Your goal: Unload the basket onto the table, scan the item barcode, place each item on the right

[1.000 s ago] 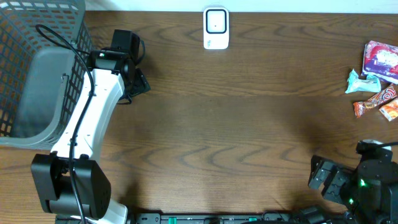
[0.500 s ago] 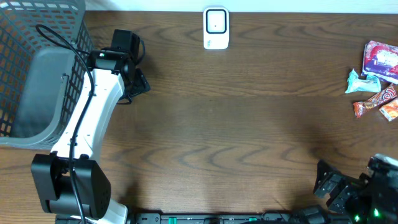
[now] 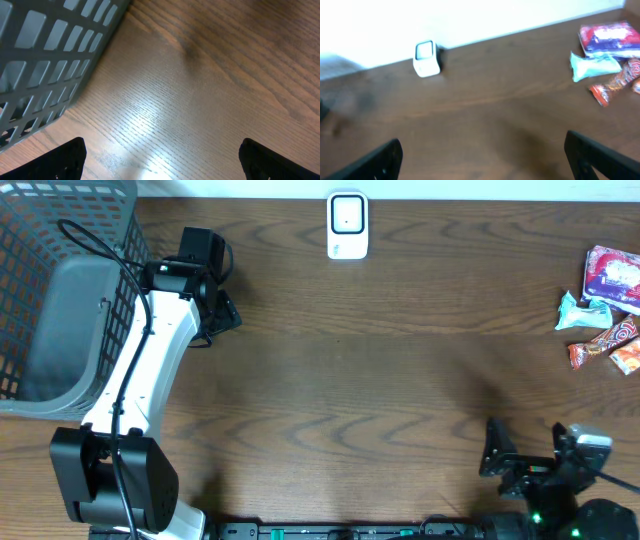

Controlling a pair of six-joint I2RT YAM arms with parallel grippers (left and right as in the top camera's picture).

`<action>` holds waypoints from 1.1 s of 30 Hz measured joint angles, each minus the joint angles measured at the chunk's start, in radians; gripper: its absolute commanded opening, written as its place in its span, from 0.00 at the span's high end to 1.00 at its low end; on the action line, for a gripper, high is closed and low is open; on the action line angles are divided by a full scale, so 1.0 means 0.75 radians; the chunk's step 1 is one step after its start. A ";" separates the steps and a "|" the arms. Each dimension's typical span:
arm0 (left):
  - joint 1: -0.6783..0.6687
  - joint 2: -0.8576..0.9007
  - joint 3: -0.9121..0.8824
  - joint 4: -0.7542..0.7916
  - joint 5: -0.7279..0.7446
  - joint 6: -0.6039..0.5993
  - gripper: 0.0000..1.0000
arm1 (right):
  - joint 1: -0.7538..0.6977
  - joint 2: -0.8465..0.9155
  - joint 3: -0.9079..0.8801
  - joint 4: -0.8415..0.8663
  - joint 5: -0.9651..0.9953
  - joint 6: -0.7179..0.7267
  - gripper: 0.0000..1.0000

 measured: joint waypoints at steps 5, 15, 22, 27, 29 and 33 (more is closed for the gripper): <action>0.000 0.000 0.000 -0.001 0.001 0.000 0.02 | 0.000 -0.079 -0.197 0.208 -0.025 -0.036 0.01; 0.000 0.000 0.000 -0.001 0.001 -0.001 0.02 | 0.000 -0.146 -0.512 0.591 -0.037 -0.047 0.01; 0.000 0.000 0.000 -0.001 0.001 -0.001 0.02 | 0.000 -0.154 -0.627 0.753 -0.037 -0.047 0.01; 0.000 0.000 0.000 -0.001 0.001 -0.001 0.02 | 0.000 -0.155 -0.681 0.831 -0.037 -0.046 0.01; 0.000 0.000 0.000 -0.001 0.001 -0.001 0.02 | 0.000 -0.155 -0.700 0.840 -0.037 -0.046 0.01; 0.000 0.000 0.000 -0.001 0.001 -0.001 0.02 | 0.000 -0.156 -0.753 0.932 -0.036 -0.046 0.01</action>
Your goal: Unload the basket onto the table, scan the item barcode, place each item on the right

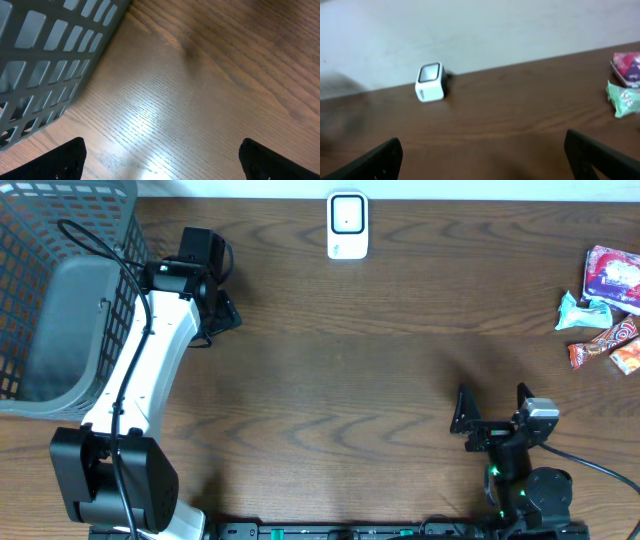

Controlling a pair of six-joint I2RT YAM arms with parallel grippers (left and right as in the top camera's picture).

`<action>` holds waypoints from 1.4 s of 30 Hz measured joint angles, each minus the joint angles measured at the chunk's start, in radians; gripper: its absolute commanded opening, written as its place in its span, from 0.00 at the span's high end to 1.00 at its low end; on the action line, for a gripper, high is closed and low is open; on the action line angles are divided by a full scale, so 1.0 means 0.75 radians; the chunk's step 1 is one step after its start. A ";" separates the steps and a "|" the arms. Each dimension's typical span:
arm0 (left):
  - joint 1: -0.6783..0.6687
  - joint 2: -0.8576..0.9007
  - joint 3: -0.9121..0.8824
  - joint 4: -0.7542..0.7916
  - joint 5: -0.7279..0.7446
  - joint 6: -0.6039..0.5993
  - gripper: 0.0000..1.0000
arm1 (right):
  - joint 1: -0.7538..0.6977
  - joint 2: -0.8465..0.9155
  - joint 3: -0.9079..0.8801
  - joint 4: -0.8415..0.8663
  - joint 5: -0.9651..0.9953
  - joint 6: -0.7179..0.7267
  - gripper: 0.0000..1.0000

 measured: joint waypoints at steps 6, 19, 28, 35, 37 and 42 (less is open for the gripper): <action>0.000 0.000 0.000 0.000 0.000 0.000 0.02 | 0.000 -0.004 -0.119 0.211 0.000 0.015 0.01; 0.000 0.000 0.000 0.000 0.000 0.000 0.02 | 0.000 -0.004 -0.193 0.226 0.019 0.073 0.01; 0.000 0.000 0.000 0.000 0.000 0.000 0.02 | -0.006 -0.004 -0.196 0.185 0.029 0.047 0.01; 0.000 0.000 0.000 0.000 0.000 0.001 0.02 | -0.015 -0.004 -0.196 0.184 0.029 -0.078 0.01; 0.000 0.000 0.000 0.000 0.000 0.001 0.02 | -0.015 -0.004 -0.196 0.183 0.027 -0.123 0.01; 0.000 0.000 0.000 0.000 0.000 0.001 0.02 | -0.015 -0.004 -0.196 0.182 0.025 -0.178 0.01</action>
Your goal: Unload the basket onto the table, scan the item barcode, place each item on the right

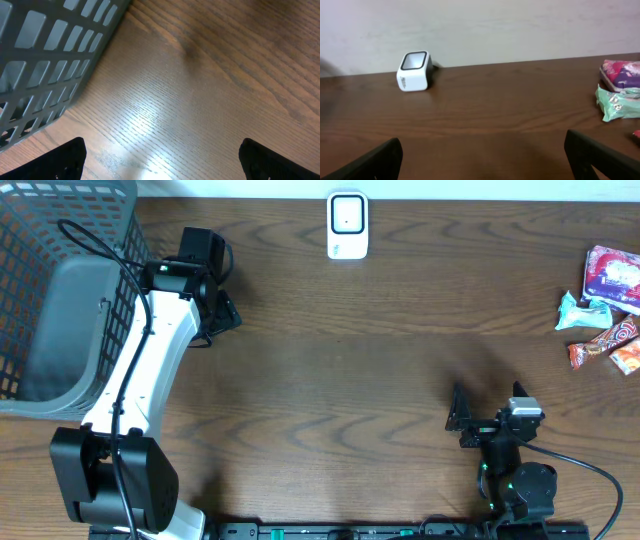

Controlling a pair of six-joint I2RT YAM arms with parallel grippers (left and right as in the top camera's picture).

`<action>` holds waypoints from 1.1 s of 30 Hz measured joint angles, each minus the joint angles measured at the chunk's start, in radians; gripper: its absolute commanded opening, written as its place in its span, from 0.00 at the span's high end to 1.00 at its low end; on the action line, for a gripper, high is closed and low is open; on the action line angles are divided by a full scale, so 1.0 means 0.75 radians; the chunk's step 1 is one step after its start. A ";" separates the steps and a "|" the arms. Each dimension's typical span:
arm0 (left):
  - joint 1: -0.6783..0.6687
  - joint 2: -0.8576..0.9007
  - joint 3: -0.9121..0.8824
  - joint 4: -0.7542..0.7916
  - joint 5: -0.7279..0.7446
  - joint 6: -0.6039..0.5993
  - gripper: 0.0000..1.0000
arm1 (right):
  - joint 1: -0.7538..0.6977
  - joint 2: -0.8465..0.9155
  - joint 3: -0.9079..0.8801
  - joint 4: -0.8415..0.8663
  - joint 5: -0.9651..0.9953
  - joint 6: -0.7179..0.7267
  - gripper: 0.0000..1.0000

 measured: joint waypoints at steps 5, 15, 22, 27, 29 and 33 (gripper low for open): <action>0.000 0.000 0.000 0.000 0.000 0.000 0.02 | 0.000 0.000 0.000 0.001 -0.001 -0.021 0.01; 0.000 0.000 0.000 0.000 0.000 -0.001 0.02 | -0.002 0.000 0.000 -0.001 -0.001 -0.027 0.01; 0.000 0.000 0.000 0.000 0.000 0.000 0.02 | -0.002 0.000 0.000 -0.001 -0.001 -0.032 0.01; 0.000 0.000 0.000 0.000 0.000 -0.001 0.02 | -0.002 0.000 0.000 -0.001 -0.004 -0.031 0.01; 0.000 0.000 0.000 0.000 0.000 0.000 0.02 | -0.002 0.000 0.000 -0.002 -0.005 -0.031 0.01; 0.000 0.000 0.000 0.000 0.000 -0.001 0.02 | -0.002 0.000 0.000 -0.002 -0.006 -0.043 0.01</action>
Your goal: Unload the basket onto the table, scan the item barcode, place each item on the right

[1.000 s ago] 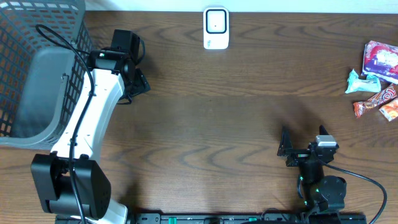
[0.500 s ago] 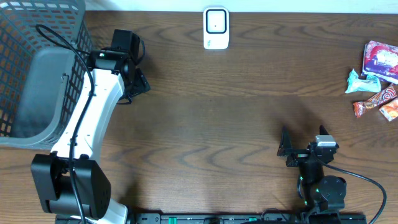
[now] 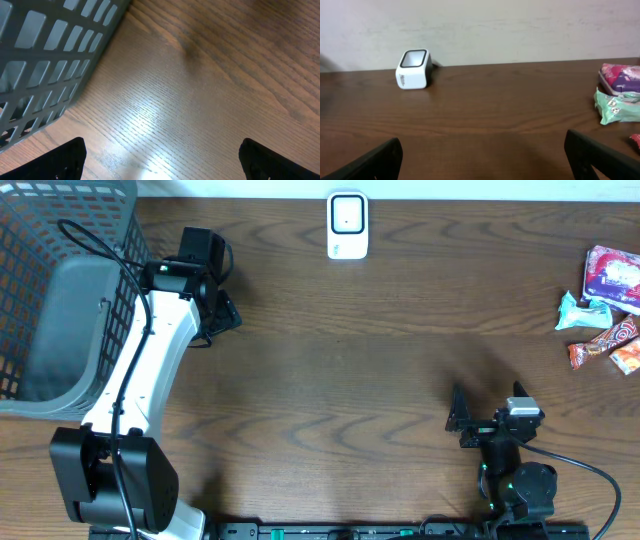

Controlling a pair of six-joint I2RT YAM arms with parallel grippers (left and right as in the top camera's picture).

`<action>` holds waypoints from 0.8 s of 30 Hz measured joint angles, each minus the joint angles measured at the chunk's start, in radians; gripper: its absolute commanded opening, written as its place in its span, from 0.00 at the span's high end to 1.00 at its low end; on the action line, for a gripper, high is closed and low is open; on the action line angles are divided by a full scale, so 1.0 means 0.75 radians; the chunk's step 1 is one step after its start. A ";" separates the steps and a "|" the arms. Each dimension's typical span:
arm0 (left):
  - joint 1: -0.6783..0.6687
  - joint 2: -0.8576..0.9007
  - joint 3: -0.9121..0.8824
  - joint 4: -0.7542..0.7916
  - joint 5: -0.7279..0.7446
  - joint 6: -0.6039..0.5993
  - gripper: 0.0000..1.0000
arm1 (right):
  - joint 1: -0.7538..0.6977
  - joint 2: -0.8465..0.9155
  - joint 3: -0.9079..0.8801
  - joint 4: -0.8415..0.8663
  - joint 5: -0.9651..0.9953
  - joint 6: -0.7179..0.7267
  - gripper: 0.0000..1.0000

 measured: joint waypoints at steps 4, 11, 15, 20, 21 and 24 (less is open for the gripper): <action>0.000 0.000 0.000 0.000 0.000 0.000 0.02 | 0.000 0.000 0.000 0.000 -0.002 -0.031 0.01; 0.000 0.000 0.000 0.000 0.000 0.000 0.02 | 0.000 0.000 0.000 -0.001 -0.005 -0.054 0.01; 0.000 0.000 0.000 0.000 0.000 0.001 0.02 | 0.000 0.000 0.000 -0.001 -0.009 -0.054 0.01; 0.000 0.000 0.000 0.000 0.000 0.000 0.02 | 0.000 0.000 0.000 0.000 -0.010 -0.054 0.01; 0.000 0.000 0.000 0.000 0.000 0.001 0.02 | 0.000 0.000 0.000 0.001 -0.010 -0.054 0.01; 0.000 0.000 0.000 0.000 0.000 0.000 0.02 | 0.000 0.000 0.000 0.001 -0.010 -0.054 0.01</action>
